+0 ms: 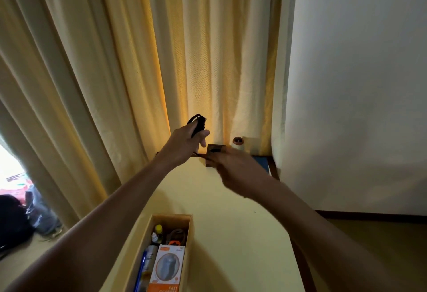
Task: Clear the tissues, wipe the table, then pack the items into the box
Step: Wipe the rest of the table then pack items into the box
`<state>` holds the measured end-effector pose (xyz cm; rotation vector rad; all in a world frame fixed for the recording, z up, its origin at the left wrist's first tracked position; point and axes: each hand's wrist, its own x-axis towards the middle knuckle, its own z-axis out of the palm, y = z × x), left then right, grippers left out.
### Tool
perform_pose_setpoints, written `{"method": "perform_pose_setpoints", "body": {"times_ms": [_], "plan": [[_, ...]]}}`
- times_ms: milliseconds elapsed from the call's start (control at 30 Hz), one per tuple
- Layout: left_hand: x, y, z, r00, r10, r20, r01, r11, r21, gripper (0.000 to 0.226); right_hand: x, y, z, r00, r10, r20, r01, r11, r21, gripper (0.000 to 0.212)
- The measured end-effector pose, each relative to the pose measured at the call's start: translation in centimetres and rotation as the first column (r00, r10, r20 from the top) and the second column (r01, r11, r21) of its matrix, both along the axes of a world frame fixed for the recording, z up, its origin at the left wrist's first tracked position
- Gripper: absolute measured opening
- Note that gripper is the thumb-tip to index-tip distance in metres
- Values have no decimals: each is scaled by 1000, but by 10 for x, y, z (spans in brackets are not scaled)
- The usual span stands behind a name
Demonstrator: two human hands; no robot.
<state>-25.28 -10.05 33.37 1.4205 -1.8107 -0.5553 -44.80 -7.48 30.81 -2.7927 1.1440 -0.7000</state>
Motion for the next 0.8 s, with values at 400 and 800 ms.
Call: {"method": "perform_pose_setpoints", "body": {"times_ms": [400, 800], "plan": [[18, 43, 28, 730, -362, -580, 558, 806, 198, 31, -39, -51, 14, 968, -228, 102, 247, 941, -233, 34], [-21, 51, -4, 269, -124, -955, 652, 753, 86, 21, -14, -19, -3, 474, -454, 754, -270, 741, 616, 20]]}}
